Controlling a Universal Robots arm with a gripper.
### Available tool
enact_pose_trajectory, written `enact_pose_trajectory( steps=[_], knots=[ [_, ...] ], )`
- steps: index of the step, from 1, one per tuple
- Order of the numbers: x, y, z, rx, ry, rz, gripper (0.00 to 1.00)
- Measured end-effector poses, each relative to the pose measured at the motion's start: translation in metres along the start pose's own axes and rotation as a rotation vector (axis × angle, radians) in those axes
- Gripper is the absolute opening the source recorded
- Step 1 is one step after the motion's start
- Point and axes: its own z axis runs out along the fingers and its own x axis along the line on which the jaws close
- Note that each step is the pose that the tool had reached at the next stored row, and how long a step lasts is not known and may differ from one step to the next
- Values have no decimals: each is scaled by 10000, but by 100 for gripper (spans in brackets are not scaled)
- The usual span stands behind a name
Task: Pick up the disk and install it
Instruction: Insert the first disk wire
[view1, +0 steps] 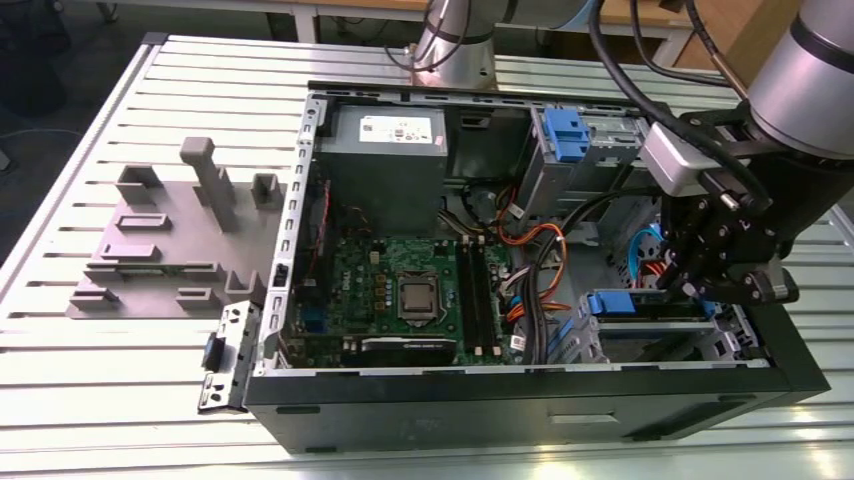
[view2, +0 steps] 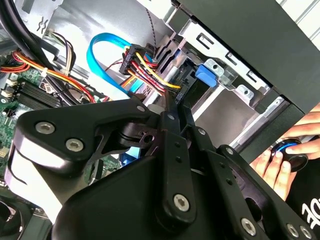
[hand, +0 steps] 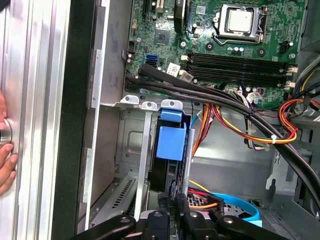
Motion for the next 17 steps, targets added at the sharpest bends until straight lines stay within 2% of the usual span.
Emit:
enact_pose_trajectory(
  steps=[5, 10, 17],
  knots=[
    [0, -1, 1, 16, -13, 2, 18],
    [0, 0, 1, 30, -9, 188, 18],
    [-1, 0, 2, 66, -62, 251, 18]
  ],
)
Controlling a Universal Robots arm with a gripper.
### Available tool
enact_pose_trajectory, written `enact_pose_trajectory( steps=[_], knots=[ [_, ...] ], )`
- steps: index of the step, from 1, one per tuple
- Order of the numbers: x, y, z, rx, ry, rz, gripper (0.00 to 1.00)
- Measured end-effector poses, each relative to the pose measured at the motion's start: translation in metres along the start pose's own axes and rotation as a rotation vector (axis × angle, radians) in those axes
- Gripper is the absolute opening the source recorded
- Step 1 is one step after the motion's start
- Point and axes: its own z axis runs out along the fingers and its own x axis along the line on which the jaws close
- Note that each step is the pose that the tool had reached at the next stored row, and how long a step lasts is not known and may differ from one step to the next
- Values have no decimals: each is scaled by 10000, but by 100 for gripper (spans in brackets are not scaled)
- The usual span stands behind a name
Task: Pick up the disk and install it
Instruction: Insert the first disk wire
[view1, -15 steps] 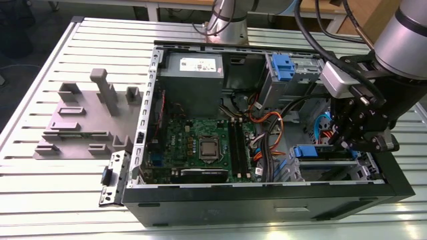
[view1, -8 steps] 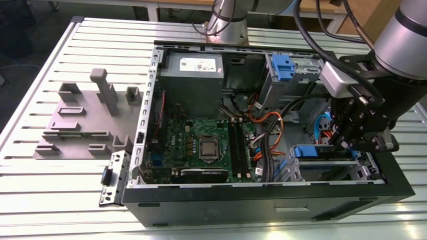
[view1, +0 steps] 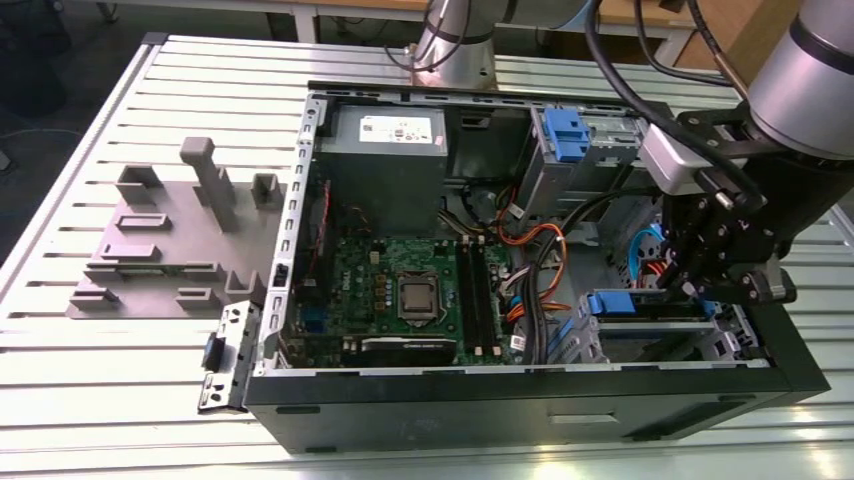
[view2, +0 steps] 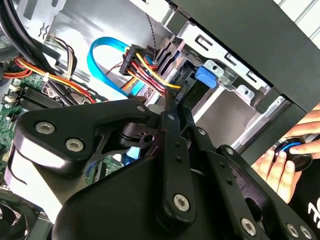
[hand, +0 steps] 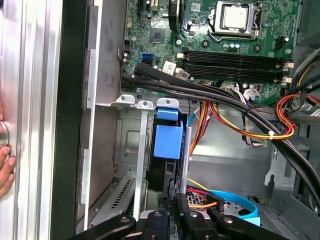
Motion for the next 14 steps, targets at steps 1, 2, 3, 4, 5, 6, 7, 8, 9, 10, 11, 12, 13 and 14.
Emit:
enact_pose_trajectory(
  steps=[1, 2, 3, 4, 5, 6, 7, 8, 9, 10, 11, 12, 13, 14],
  knots=[
    [0, 0, 1, 9, 2, 2, 18],
    [2, 1, 3, 22, 3, 5, 18],
    [2, 0, 5, 37, 5, 7, 18],
    [3, 1, 8, 51, 6, 8, 18],
    [3, 1, 12, 64, 6, 9, 18],
    [4, 2, 15, 77, 9, 10, 18],
    [4, 3, 18, 84, 10, 11, 18],
    [5, 4, 19, 88, 8, 11, 18],
    [6, 6, 21, 90, 6, 12, 18],
    [7, 9, 22, 92, 1, 13, 18],
    [9, 12, 22, 93, -3, 13, 18],
    [10, 14, 22, 94, -8, 14, 18],
    [10, 18, 22, 96, -14, 17, 18],
    [11, 22, 21, 99, -25, 19, 18]
  ],
)
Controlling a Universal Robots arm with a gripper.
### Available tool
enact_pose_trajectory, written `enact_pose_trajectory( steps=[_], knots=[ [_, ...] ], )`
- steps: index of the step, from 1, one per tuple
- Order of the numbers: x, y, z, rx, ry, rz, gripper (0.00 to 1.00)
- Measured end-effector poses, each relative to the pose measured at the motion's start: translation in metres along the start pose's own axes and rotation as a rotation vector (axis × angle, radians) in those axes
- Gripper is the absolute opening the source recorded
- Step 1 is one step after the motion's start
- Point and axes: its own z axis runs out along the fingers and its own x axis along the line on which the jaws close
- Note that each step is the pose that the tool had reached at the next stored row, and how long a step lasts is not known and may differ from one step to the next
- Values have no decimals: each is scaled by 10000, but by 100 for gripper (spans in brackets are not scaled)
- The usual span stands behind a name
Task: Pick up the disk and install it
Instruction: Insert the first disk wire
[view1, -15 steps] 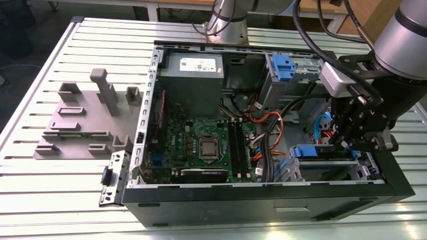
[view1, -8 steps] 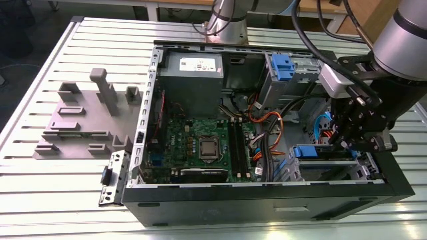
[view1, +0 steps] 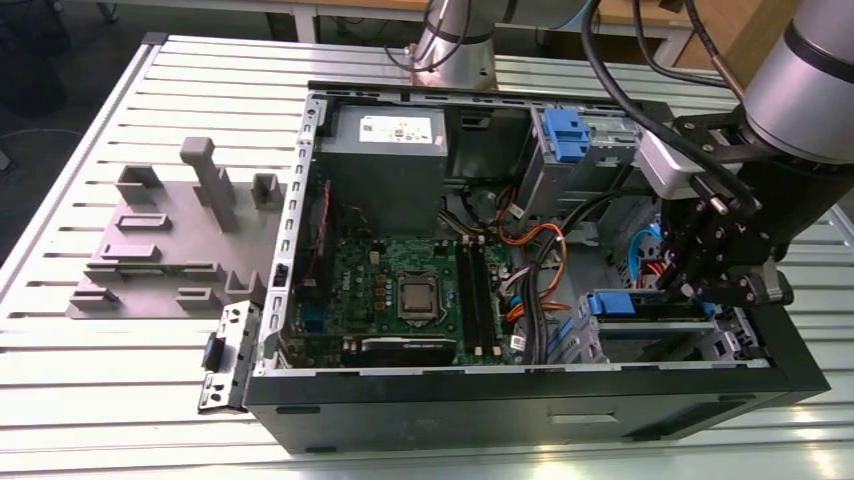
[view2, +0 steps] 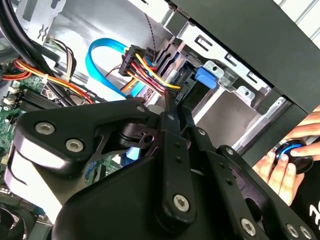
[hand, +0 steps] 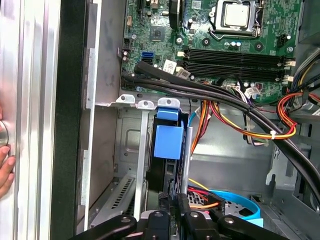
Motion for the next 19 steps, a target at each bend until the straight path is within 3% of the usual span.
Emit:
enact_pose_trajectory(
  steps=[19],
  knots=[
    [20, 8, 36, 2, -8, 73, 18]
  ],
)
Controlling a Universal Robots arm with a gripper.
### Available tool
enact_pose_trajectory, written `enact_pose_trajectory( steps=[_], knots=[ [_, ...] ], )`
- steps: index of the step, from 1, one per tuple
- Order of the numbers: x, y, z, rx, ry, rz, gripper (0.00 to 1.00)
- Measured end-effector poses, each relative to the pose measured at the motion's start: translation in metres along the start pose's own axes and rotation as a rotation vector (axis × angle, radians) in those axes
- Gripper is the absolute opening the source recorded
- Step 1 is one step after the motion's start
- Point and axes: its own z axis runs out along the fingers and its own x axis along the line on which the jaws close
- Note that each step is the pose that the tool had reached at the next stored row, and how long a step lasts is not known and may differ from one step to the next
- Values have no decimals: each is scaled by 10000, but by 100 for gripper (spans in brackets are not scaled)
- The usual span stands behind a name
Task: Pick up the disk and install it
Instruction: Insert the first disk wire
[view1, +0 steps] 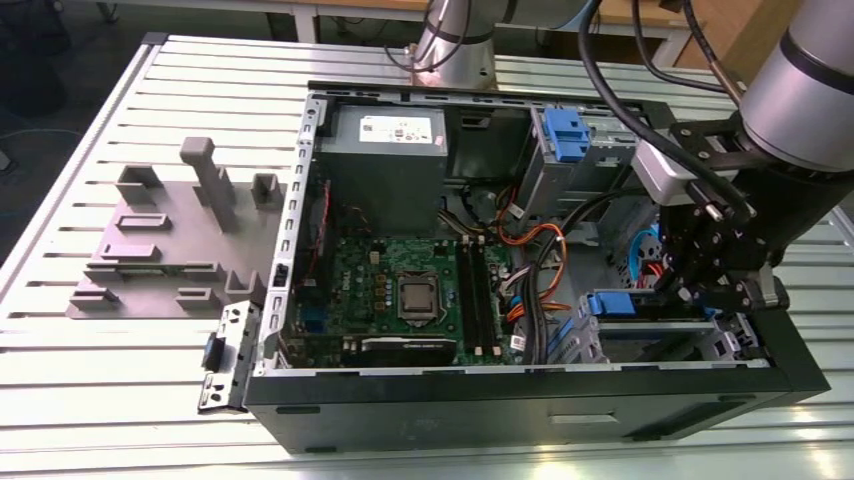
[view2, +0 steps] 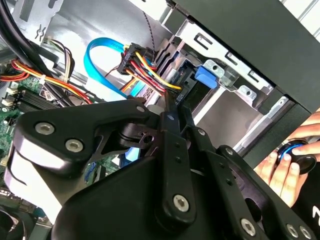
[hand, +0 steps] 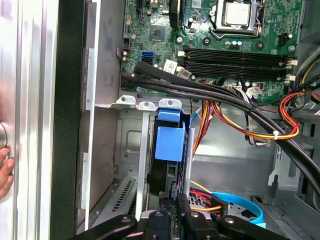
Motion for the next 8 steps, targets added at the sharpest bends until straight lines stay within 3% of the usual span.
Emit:
enact_pose_trajectory(
  steps=[8],
  knots=[
    [0, 0, 2, 0, -3, 5, 18]
  ],
)
